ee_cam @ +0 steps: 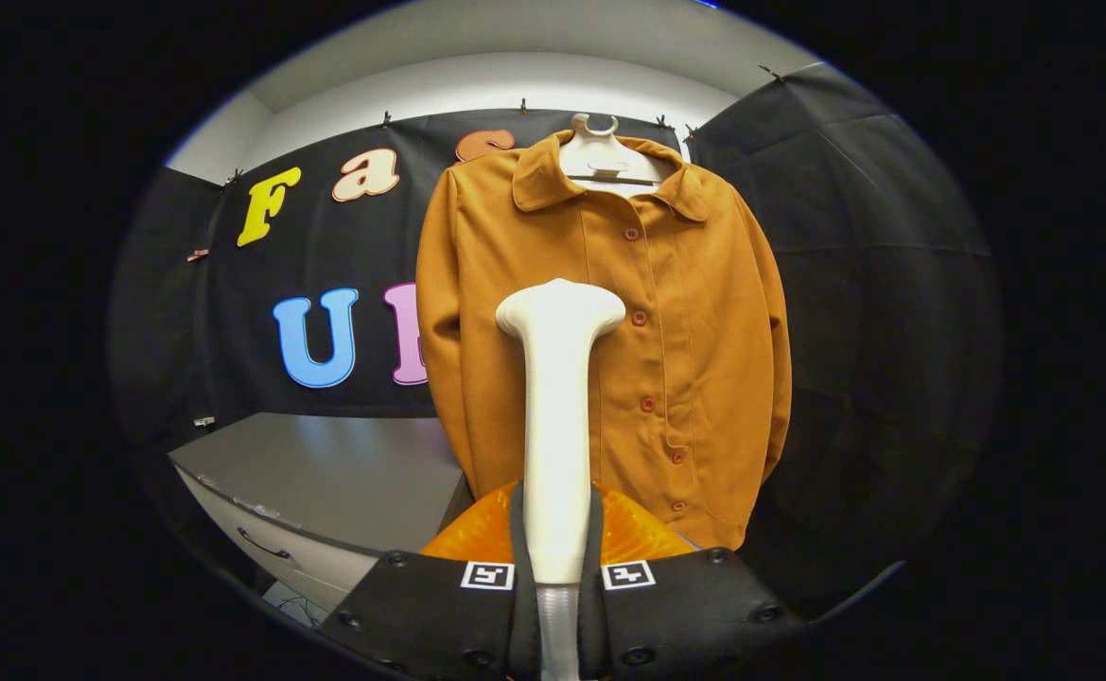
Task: Iron the clothes twice with a garment steamer, once on the left side and once on the right side.
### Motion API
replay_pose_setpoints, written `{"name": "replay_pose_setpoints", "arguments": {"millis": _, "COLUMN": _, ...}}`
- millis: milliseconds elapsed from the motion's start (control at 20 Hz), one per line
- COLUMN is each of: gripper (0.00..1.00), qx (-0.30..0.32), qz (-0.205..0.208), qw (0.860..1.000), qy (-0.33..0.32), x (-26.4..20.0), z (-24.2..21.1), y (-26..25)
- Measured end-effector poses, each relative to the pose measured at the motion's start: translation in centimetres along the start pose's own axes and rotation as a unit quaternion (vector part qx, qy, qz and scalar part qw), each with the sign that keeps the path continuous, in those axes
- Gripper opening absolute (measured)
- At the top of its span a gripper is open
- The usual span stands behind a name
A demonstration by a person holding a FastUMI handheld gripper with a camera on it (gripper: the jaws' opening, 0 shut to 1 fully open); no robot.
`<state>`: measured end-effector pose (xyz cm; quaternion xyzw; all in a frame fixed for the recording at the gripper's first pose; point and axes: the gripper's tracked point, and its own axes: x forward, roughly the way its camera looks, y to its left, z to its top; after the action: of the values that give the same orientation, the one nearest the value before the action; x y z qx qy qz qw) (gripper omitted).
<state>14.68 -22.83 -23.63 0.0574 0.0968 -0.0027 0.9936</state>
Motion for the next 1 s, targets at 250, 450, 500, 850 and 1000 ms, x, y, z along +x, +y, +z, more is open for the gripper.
{"name": "replay_pose_setpoints", "arguments": {"millis": 250, "gripper": 0.19, "qx": 0.005, "qz": -0.009, "qw": 1.000, "qy": 0.028, "x": -0.7, "z": -3.4, "y": -0.9}}
{"name": "replay_pose_setpoints", "arguments": {"millis": 450, "gripper": 0.19, "qx": 0.011, "qz": -0.016, "qw": 0.998, "qy": 0.061, "x": -1.5, "z": -6.2, "y": -1.8}}
{"name": "replay_pose_setpoints", "arguments": {"millis": 500, "gripper": 0.19, "qx": 0.011, "qz": -0.017, "qw": 0.997, "qy": 0.070, "x": -2.0, "z": -6.9, "y": -2.1}}
{"name": "replay_pose_setpoints", "arguments": {"millis": 850, "gripper": 0.19, "qx": 0.015, "qz": -0.005, "qw": 0.994, "qy": 0.105, "x": -7.9, "z": -10.8, "y": -2.5}}
{"name": "replay_pose_setpoints", "arguments": {"millis": 1000, "gripper": 0.19, "qx": 0.017, "qz": 0.003, "qw": 0.996, "qy": 0.086, "x": -10.2, "z": -8.9, "y": -2.4}}
